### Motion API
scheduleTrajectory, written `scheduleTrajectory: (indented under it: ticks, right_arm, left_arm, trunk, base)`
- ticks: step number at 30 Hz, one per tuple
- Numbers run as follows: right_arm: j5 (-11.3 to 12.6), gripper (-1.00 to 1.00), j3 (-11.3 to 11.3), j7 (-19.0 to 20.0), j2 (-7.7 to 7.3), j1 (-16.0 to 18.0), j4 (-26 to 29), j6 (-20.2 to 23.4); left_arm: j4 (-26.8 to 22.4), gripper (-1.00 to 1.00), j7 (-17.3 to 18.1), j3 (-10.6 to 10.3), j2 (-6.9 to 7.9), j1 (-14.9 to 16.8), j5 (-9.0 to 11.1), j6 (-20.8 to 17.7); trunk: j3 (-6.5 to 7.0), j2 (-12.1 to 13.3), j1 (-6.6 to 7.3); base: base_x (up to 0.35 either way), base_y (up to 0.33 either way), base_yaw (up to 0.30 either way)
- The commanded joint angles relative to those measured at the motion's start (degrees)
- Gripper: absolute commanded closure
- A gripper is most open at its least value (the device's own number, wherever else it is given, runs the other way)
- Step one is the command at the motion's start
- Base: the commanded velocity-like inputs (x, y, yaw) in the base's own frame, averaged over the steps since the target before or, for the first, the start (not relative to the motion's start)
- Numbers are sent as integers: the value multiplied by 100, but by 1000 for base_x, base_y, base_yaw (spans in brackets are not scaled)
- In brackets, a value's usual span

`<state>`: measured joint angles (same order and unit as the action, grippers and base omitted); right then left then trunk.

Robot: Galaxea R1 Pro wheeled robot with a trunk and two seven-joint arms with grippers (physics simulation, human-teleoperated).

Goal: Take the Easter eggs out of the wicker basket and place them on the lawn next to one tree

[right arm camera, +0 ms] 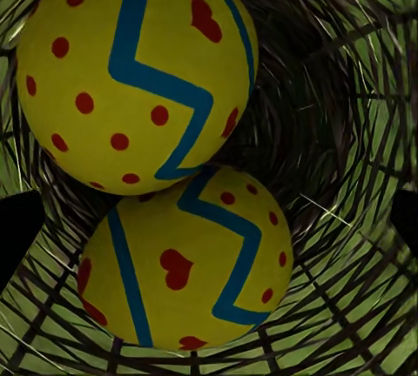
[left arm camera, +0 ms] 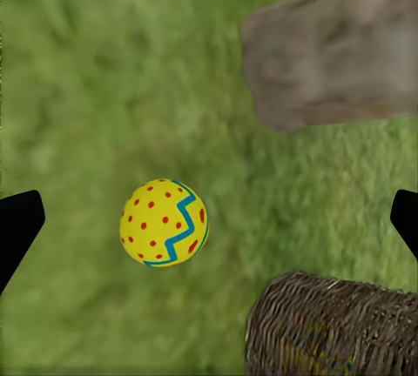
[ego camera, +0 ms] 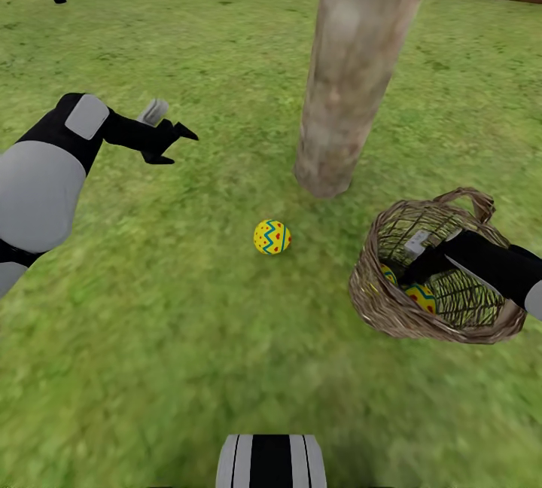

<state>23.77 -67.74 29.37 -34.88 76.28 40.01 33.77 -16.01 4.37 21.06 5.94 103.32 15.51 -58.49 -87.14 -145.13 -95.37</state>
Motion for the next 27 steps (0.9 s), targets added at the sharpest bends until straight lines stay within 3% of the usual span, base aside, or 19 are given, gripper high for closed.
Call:
scheduleTrajectory:
  ticks: [1,4,6,27]
  right_arm:
    - [31,-100,-32,-48,-8,10,2,-228]
    - [48,-100,-36,-75,-12,9,-24,-711]
    - [52,-100,-37,-78,-14,6,-33,-812]
    - [101,-100,-24,-10,-10,3,22,-868]
  left_arm:
    - [68,-100,38,30,2,4,-48,-22]
    - [122,-100,38,30,1,4,-50,-22]
    - [130,-100,38,30,3,4,-52,-22]
    - [135,-100,39,21,12,4,-57,-22]
  trunk:
    - [-4,-2,1]
    - [-4,-2,1]
    - [-4,-2,1]
    - [-4,-2,1]
  base:
    - [0,0,0]
    - [0,0,0]
    - [0,0,0]
    - [0,0,0]
